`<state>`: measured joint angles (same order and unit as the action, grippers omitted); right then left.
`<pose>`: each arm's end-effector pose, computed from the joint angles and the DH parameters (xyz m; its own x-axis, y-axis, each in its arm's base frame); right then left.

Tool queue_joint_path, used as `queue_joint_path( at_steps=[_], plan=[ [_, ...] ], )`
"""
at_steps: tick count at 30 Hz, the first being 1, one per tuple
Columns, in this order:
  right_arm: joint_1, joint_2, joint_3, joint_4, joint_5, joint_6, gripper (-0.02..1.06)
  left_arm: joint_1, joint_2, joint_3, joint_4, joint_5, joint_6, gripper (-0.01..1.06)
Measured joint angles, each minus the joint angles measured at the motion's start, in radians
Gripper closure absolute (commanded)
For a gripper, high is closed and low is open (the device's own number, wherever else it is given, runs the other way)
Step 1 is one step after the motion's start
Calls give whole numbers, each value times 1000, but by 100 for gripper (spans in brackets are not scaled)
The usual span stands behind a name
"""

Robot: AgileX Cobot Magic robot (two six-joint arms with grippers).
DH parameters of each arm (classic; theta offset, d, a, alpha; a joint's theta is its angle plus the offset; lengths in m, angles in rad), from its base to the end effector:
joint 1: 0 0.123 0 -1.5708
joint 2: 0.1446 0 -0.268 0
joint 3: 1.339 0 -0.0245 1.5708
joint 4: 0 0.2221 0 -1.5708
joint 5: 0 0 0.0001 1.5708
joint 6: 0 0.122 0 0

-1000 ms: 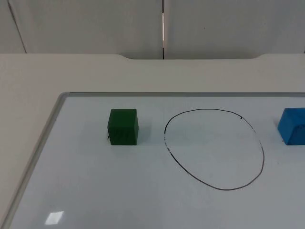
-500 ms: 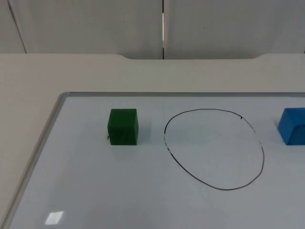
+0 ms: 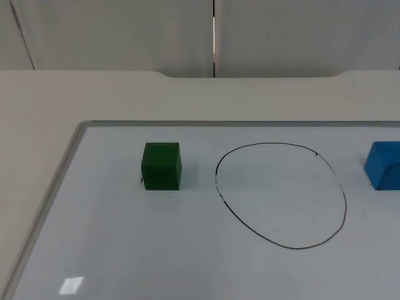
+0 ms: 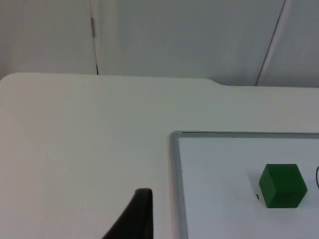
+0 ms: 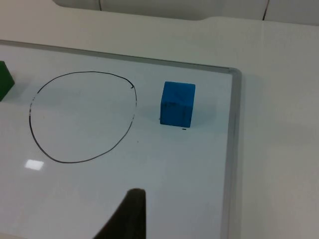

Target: Push the two cubes into the marked area.

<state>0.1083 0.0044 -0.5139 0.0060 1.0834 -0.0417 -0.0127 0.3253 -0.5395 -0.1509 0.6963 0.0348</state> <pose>0.0126 0.0020 0.2507 -0.4602 -0.0892 -0.8833 -0.1307 0.9909 -0.0319 0.0780 -0.0128 0.2875 -0.3865 -0.0760 -0.9191 0.0707 0.9912 -0.1116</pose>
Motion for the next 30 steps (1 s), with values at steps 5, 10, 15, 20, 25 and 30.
queue_joint_path(
  at_steps=[5, 10, 15, 20, 25, 30],
  plan=[
    [0, 0, 0, 0, 0, 0, -1, 0, 39, 0, -127, -33, 102, 0],
    [0, 0, 0, 0, 0, 0, -1, 0, 87, 0, -262, -76, 212, 0],
    [0, 0, 0, 0, 0, 0, -1, 0, 149, -2, -390, -90, 315, 6],
    [0, 0, 0, 0, 0, 0, -1, 0, 226, -2, -532, -95, 438, 17],
    [0, 0, 0, 0, 0, 2, -1, 0, 295, -2, -628, -99, 517, 17],
    [0, 0, 0, 0, 0, 8, -1, 0, 367, -2, -713, -102, 586, 17]
  ],
)
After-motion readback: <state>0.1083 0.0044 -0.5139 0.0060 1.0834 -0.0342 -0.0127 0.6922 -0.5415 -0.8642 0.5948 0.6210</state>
